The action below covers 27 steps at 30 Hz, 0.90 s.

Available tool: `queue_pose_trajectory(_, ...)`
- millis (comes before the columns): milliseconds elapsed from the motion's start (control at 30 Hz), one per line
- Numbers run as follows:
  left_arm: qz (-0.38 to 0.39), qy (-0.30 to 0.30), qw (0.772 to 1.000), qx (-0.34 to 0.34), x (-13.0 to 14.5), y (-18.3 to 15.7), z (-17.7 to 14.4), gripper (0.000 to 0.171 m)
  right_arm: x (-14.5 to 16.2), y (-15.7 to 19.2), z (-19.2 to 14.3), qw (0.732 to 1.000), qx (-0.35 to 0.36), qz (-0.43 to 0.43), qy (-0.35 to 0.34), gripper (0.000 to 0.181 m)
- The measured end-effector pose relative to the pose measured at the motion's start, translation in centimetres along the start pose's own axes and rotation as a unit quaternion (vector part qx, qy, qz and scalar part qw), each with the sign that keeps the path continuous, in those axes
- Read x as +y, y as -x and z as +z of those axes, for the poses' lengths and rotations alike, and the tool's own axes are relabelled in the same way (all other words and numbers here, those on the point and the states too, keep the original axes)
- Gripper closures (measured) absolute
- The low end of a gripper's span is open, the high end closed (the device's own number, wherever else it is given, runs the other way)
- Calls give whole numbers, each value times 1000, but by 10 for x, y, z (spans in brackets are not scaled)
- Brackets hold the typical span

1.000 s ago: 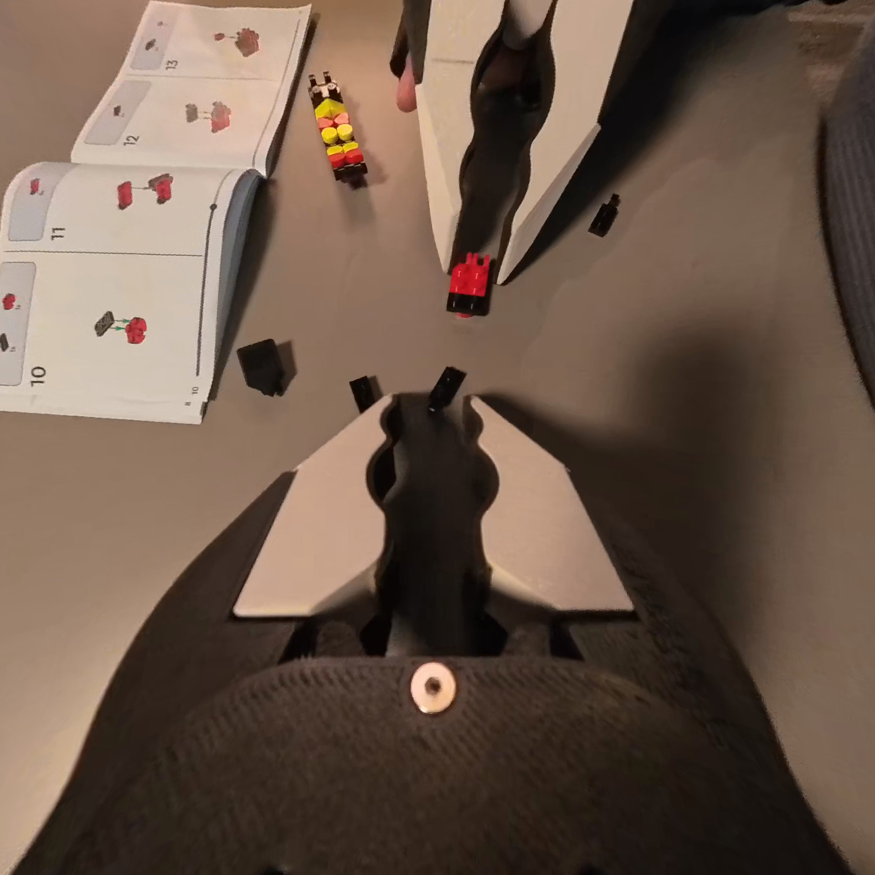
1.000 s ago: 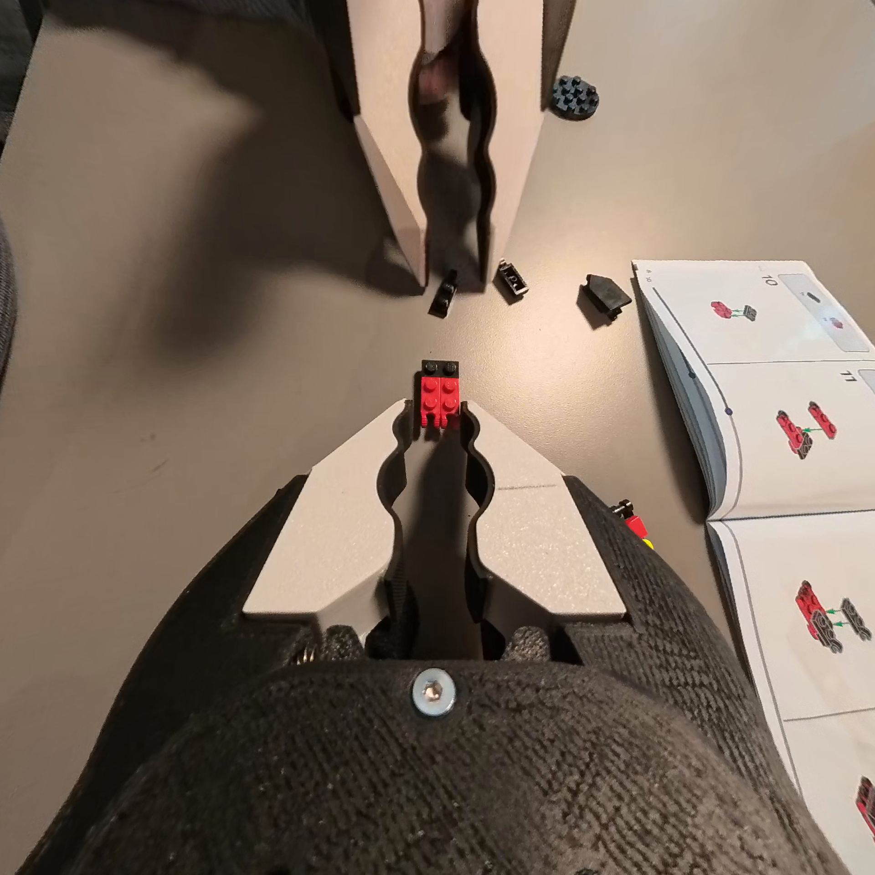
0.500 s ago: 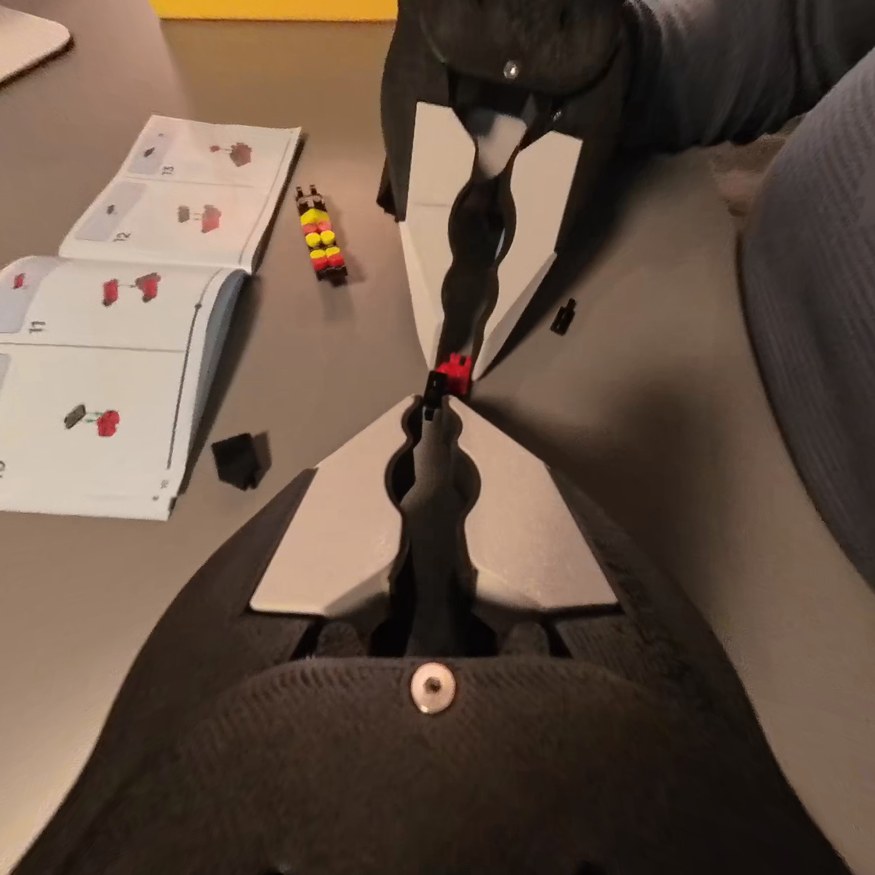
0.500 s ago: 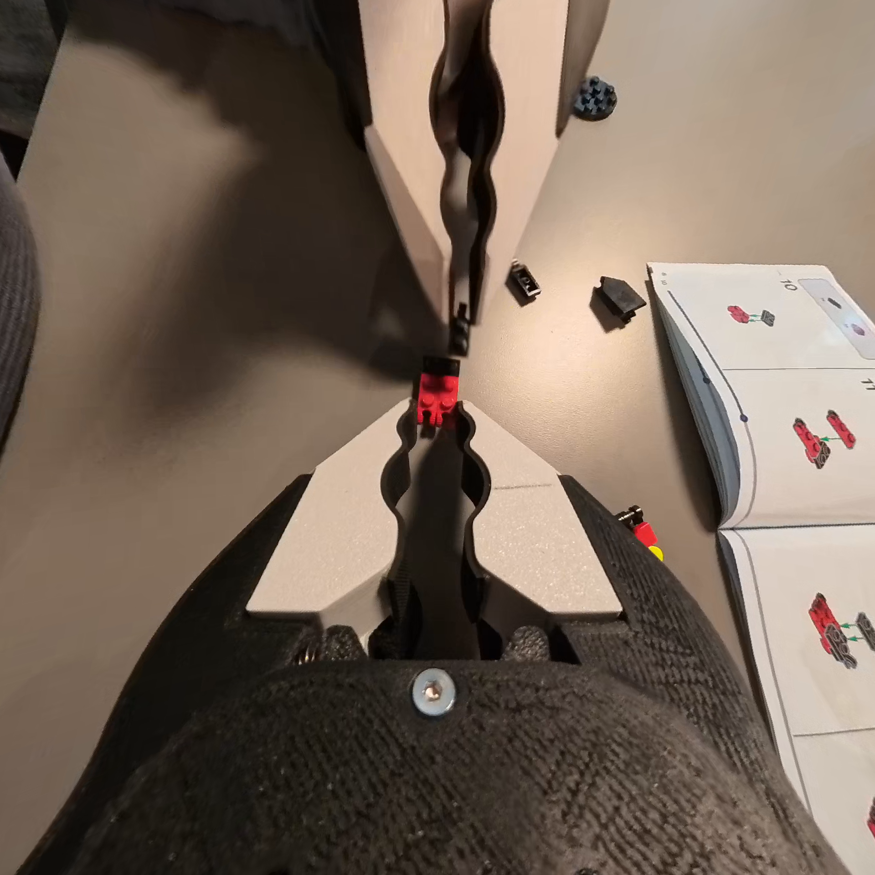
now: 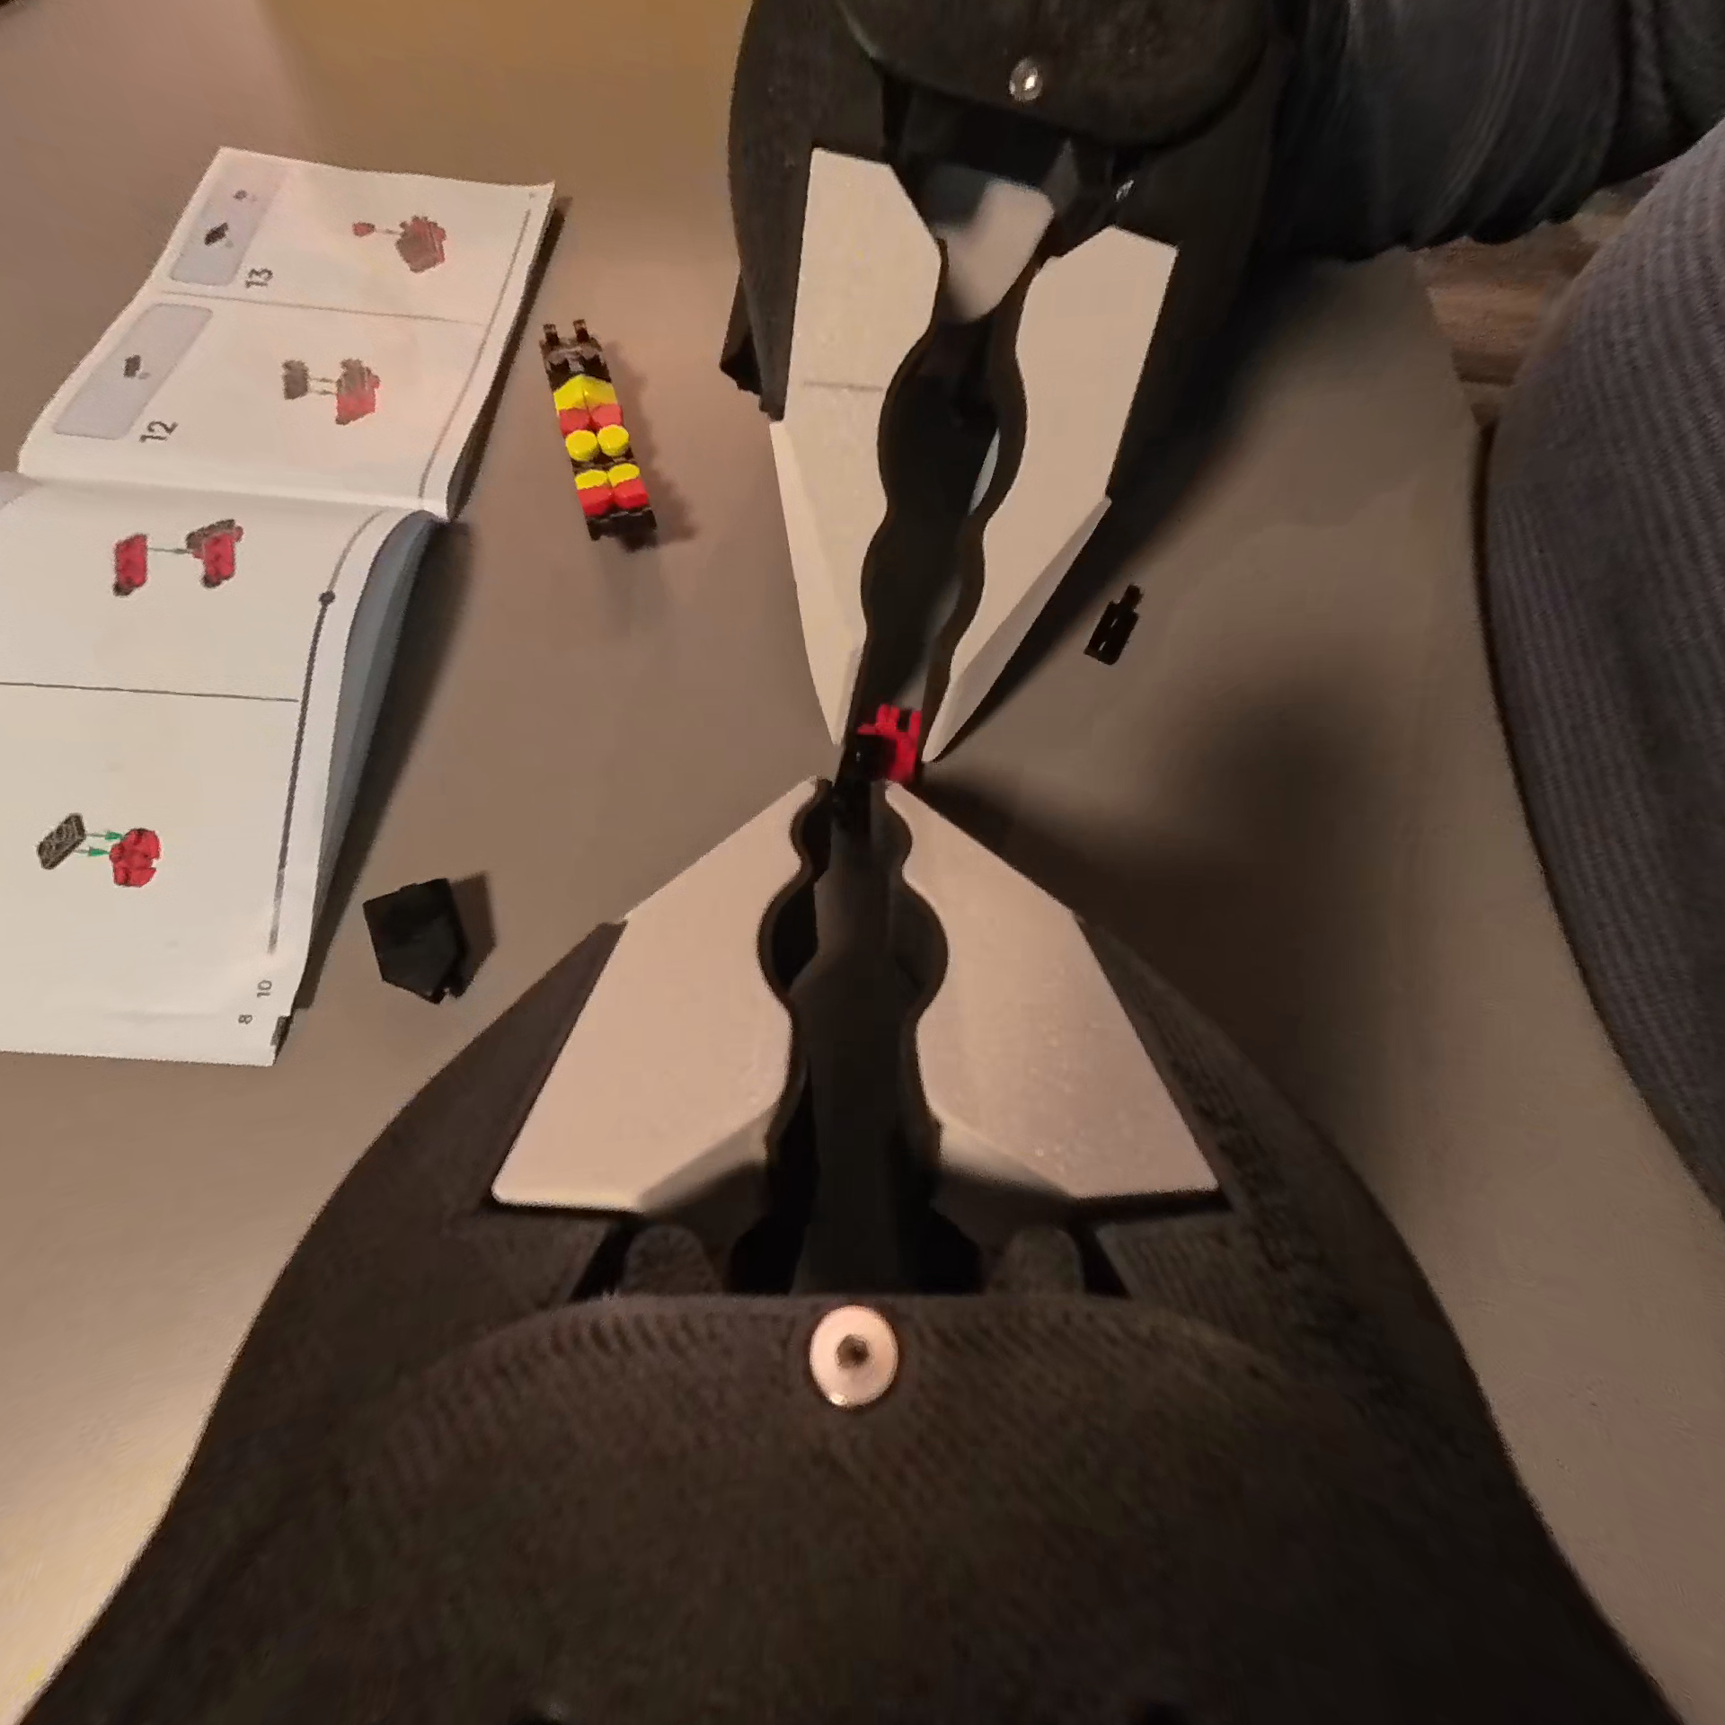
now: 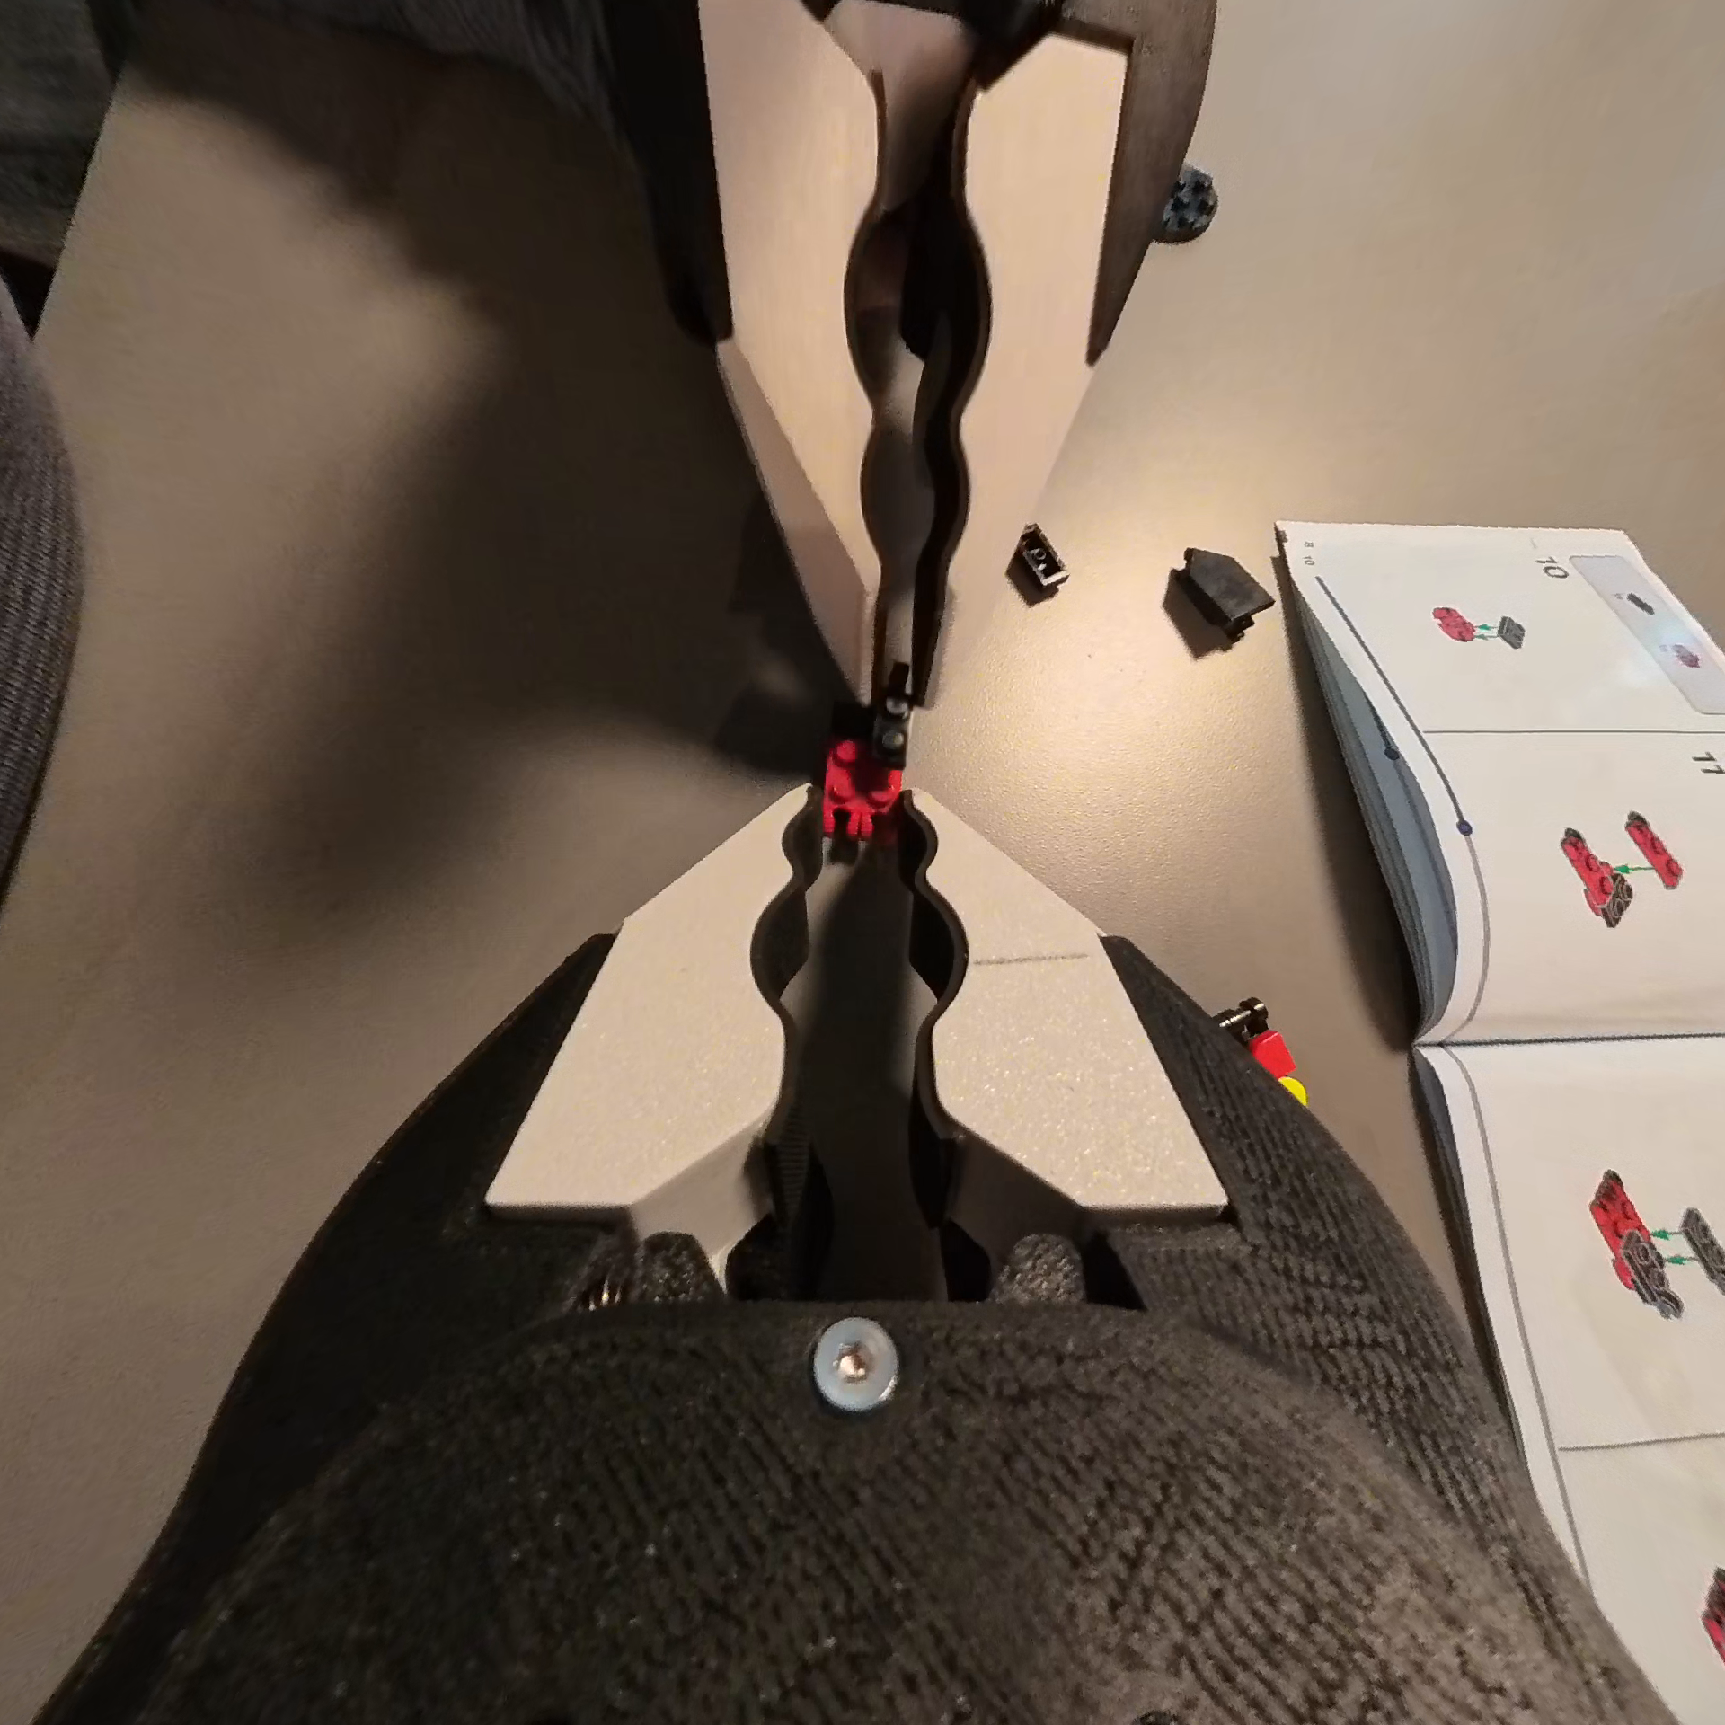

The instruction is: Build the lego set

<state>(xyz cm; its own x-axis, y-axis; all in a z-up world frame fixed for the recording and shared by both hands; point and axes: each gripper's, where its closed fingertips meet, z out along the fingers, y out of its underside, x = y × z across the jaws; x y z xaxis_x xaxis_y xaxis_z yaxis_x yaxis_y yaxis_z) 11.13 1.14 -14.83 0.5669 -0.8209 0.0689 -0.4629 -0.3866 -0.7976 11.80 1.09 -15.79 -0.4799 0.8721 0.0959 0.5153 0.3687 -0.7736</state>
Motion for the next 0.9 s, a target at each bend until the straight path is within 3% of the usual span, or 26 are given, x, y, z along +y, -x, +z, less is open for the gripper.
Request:
queue_pose_trajectory(567, -9, 8, 1000, -7, 2, 2, -2, 152, 0, 0, 0, 1000, 1, -3, 0, 167)
queue_pose_trajectory(900, -63, 9, 998, -14, 7, 13, -3, 154, 3, 3, -4, 1000, -15, 2, 0, 167)
